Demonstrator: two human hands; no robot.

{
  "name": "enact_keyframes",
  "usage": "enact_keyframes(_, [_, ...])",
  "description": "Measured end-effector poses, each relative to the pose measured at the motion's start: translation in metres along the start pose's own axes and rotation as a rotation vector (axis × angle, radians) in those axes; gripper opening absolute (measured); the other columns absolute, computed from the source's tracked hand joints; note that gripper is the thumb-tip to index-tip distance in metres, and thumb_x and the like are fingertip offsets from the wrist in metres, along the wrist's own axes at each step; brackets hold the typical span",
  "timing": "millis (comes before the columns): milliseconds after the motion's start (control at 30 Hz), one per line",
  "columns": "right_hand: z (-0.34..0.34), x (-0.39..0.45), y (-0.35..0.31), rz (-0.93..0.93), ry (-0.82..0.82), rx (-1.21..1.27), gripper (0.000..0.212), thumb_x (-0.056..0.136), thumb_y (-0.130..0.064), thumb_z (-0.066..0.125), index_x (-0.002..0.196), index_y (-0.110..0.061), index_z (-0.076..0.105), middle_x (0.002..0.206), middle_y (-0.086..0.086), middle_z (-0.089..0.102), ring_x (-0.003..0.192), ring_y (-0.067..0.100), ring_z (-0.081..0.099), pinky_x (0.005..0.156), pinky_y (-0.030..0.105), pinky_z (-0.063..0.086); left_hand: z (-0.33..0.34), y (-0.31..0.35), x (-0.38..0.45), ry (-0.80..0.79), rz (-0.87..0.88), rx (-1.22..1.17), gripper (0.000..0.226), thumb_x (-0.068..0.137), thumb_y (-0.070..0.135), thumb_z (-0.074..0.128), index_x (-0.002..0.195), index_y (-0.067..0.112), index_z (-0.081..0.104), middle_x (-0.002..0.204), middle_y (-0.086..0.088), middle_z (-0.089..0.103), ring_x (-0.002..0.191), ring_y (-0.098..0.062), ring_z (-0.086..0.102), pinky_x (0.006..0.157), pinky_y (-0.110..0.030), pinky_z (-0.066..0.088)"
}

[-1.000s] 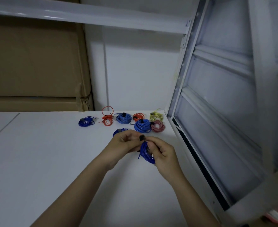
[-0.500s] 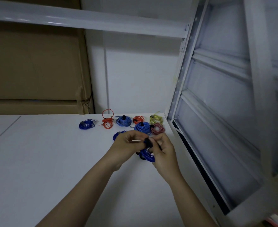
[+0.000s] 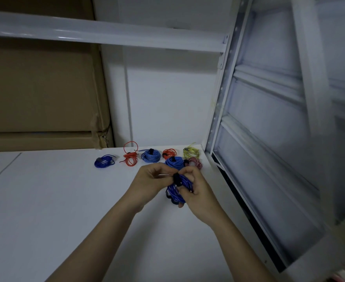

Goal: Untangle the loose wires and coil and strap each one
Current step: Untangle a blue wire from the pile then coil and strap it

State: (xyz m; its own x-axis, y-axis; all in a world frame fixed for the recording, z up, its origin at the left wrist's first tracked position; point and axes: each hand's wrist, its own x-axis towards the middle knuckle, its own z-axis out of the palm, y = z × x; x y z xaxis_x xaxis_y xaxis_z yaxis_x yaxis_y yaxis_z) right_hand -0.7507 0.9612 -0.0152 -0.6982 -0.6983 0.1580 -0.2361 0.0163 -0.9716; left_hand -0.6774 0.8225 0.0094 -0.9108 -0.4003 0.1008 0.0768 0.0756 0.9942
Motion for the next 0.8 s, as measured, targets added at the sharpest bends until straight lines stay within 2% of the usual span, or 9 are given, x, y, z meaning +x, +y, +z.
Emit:
enact_keyframes(133, [-0.002,0.002,-0.002,-0.008,0.041,0.042,0.021,0.094,-0.008,0.056,0.102,-0.027,0.053,0.095,0.007,0.067,0.070,0.019,0.067,0.050,0.027,0.051,-0.001,0.002,0.001,-0.014,-0.018,-0.005,0.025,0.084,-0.013,0.060,0.089,0.009,0.071,0.082,0.001,0.074,0.075,-0.009,0.070,0.067,-0.016,0.053])
enact_keyframes(267, [-0.002,0.004,0.000,0.004,0.117,0.073,0.013,0.093,-0.009,0.058,0.094,-0.022,0.057,0.087,0.007,0.069,0.070,0.020,0.068,0.048,0.029,0.052,0.000,0.002,0.000,-0.034,-0.042,-0.023,0.025,0.086,-0.013,0.056,0.095,0.006,0.070,0.083,0.000,0.074,0.077,-0.008,0.070,0.069,-0.016,0.053])
enact_keyframes(367, [-0.001,0.006,0.002,-0.022,0.190,0.077,0.010,0.092,-0.005,0.060,0.086,-0.014,0.058,0.085,0.004,0.072,0.077,0.022,0.070,0.067,0.039,0.058,0.001,0.003,-0.001,-0.061,-0.047,-0.023,0.027,0.088,-0.010,0.056,0.097,0.011,0.070,0.083,0.007,0.075,0.080,-0.004,0.069,0.069,-0.012,0.051])
enact_keyframes(433, [0.001,0.009,0.003,-0.022,0.230,0.076,0.013,0.090,-0.006,0.063,0.082,-0.015,0.057,0.087,0.003,0.072,0.083,0.022,0.069,0.075,0.040,0.058,0.003,0.004,-0.002,-0.074,-0.054,-0.020,0.028,0.086,-0.009,0.059,0.098,0.014,0.070,0.086,0.008,0.075,0.084,-0.003,0.069,0.070,-0.012,0.050])
enact_keyframes(567, [0.005,0.009,0.002,-0.018,0.310,0.094,0.024,0.085,-0.006,0.068,0.072,-0.025,0.062,0.080,-0.008,0.068,0.087,0.016,0.064,0.077,0.028,0.054,0.004,0.004,-0.001,-0.044,-0.043,0.024,0.030,0.083,-0.008,0.066,0.099,0.016,0.070,0.092,0.004,0.075,0.087,-0.007,0.070,0.069,-0.014,0.051])
enact_keyframes(633, [0.005,0.009,0.001,-0.001,0.343,0.138,0.025,0.083,-0.006,0.070,0.069,-0.027,0.064,0.080,-0.002,0.069,0.085,0.020,0.065,0.073,0.025,0.053,0.005,0.004,-0.003,-0.043,-0.040,0.008,0.030,0.081,-0.008,0.067,0.098,0.017,0.071,0.092,0.002,0.075,0.087,-0.009,0.071,0.069,-0.014,0.052])
enact_keyframes(700, [0.004,0.010,-0.003,-0.002,0.351,0.185,0.020,0.082,-0.004,0.071,0.076,-0.022,0.066,0.085,0.008,0.070,0.085,0.024,0.066,0.071,0.025,0.054,0.005,0.005,-0.004,-0.046,-0.043,-0.009,0.029,0.082,-0.007,0.066,0.097,0.017,0.072,0.091,0.002,0.075,0.085,-0.010,0.071,0.068,-0.015,0.052])
enact_keyframes(800, [0.003,0.011,-0.007,-0.012,0.348,0.236,0.020,0.080,0.002,0.071,0.083,-0.017,0.068,0.087,0.008,0.071,0.082,0.018,0.068,0.068,0.021,0.053,0.002,0.007,-0.004,-0.047,-0.122,-0.068,0.025,0.090,0.001,0.059,0.098,0.019,0.073,0.093,0.002,0.075,0.085,-0.008,0.070,0.068,-0.016,0.053])
